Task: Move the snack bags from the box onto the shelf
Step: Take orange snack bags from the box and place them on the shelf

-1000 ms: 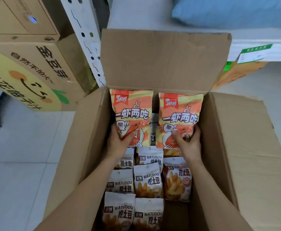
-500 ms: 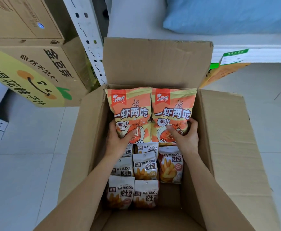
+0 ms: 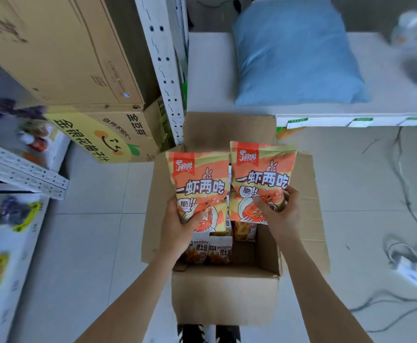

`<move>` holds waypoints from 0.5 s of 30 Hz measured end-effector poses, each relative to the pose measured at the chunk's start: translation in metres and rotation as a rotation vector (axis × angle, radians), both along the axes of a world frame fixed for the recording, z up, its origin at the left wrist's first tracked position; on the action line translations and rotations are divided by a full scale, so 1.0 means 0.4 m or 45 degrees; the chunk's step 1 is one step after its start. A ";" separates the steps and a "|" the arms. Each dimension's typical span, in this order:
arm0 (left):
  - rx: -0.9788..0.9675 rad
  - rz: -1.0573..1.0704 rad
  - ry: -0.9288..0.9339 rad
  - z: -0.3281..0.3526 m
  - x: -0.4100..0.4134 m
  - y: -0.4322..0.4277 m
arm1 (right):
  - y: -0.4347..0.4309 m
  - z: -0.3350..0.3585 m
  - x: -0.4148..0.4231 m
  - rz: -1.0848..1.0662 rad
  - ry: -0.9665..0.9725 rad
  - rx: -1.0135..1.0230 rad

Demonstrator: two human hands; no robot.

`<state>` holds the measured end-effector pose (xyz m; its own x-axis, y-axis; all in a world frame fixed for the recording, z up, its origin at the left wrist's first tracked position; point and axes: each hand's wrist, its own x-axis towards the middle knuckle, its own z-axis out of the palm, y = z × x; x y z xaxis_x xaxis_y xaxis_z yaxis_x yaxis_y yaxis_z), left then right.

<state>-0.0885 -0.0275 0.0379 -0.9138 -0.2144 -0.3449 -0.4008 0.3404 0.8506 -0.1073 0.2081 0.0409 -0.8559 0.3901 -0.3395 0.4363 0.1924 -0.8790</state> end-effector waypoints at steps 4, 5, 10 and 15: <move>-0.017 0.023 0.018 0.160 0.104 -0.039 | -0.019 0.176 0.089 0.018 0.030 0.010; -0.022 0.038 0.017 0.197 0.135 -0.049 | -0.024 0.226 0.117 0.032 0.028 0.019; -0.003 0.083 0.041 0.374 0.314 -0.081 | -0.037 0.423 0.285 0.076 0.068 0.034; 0.026 0.162 0.087 0.520 0.490 -0.106 | -0.063 0.562 0.465 0.092 0.107 0.071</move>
